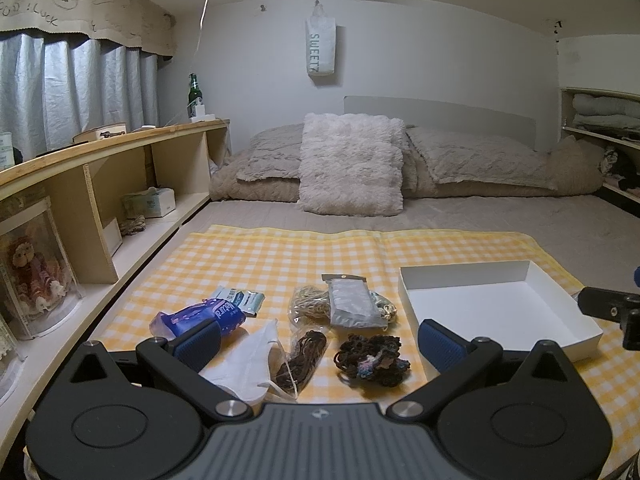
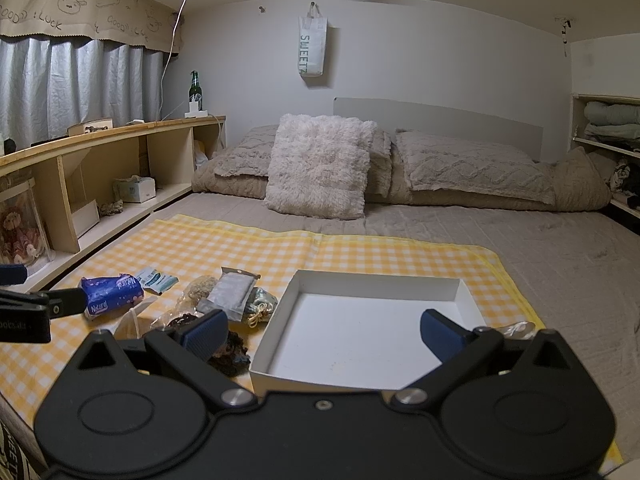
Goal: Organize soft objects
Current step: 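Lower the left tool onto the white mask while the right tool grasps the brown scrunchie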
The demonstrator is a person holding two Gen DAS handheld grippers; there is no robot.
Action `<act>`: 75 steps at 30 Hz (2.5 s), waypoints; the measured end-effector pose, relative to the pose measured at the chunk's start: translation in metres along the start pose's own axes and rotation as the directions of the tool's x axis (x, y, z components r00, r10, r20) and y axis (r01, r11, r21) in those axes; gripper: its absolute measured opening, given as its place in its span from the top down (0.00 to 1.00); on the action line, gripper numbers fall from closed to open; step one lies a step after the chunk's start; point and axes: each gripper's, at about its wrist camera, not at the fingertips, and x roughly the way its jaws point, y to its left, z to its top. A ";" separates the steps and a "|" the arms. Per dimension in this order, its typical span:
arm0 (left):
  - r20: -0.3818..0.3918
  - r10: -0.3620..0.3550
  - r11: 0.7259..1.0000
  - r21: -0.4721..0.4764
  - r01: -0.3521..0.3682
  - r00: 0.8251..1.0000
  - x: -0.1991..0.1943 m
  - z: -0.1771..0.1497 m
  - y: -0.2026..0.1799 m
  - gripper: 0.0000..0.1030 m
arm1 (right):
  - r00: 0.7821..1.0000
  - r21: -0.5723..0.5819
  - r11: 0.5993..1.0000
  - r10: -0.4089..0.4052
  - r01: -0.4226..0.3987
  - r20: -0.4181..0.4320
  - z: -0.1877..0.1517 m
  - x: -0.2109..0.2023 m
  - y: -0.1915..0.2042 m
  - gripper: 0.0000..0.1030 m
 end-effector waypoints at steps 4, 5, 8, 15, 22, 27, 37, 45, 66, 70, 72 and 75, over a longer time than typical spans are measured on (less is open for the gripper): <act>0.012 0.002 1.000 -0.006 -0.002 1.000 -0.001 -0.001 0.005 0.00 | 1.000 0.004 1.000 -0.003 0.003 0.003 -0.001 0.000 -0.003 0.00; 0.015 0.000 1.000 -0.008 0.000 1.000 -0.001 -0.001 0.006 0.00 | 1.000 0.003 1.000 -0.003 0.003 0.005 0.000 -0.001 -0.003 0.00; 0.028 -0.002 1.000 -0.009 0.002 1.000 -0.003 0.004 0.011 0.00 | 1.000 0.002 1.000 0.007 -0.007 0.011 0.007 -0.005 -0.003 0.00; 0.063 0.017 1.000 0.005 -0.018 0.998 -0.005 0.022 0.016 0.00 | 0.997 -0.009 0.998 0.059 -0.058 0.041 0.030 -0.008 -0.004 0.00; 0.118 0.064 0.998 0.002 -0.065 0.991 0.006 0.053 0.024 0.00 | 0.987 -0.029 0.987 0.156 -0.155 0.036 0.065 0.007 0.000 0.00; 0.127 0.079 0.997 -0.003 -0.079 0.989 0.022 0.084 0.031 0.00 | 0.978 -0.033 0.979 0.202 -0.200 0.049 0.096 0.030 0.005 0.00; 0.014 0.038 0.998 -0.053 -0.037 0.999 0.083 0.091 0.066 0.00 | 0.970 0.024 0.970 0.242 -0.242 0.021 0.118 0.100 0.010 0.00; -0.203 -0.032 0.999 -0.018 0.029 0.979 0.129 0.058 0.077 0.11 | 0.923 0.028 0.941 0.336 -0.337 -0.188 0.101 0.159 0.016 0.00; -0.544 -0.072 0.994 0.030 0.105 0.836 0.197 -0.007 0.090 0.50 | 0.728 -0.097 0.847 0.383 -0.522 -0.569 0.021 0.273 0.093 0.23; -0.579 -0.069 0.993 0.034 0.109 0.812 0.203 -0.015 0.098 0.59 | 0.682 -0.109 0.827 0.372 -0.551 -0.630 0.011 0.283 0.102 0.26; -0.591 -0.063 0.994 0.038 0.106 0.804 0.206 -0.019 0.102 0.70 | 0.663 -0.123 0.812 0.367 -0.570 -0.652 0.007 0.284 0.106 0.27; -0.605 -0.050 0.995 0.037 0.090 0.795 0.209 -0.024 0.111 0.93 | 0.657 -0.177 0.794 0.331 -0.582 -0.678 0.000 0.284 0.112 0.34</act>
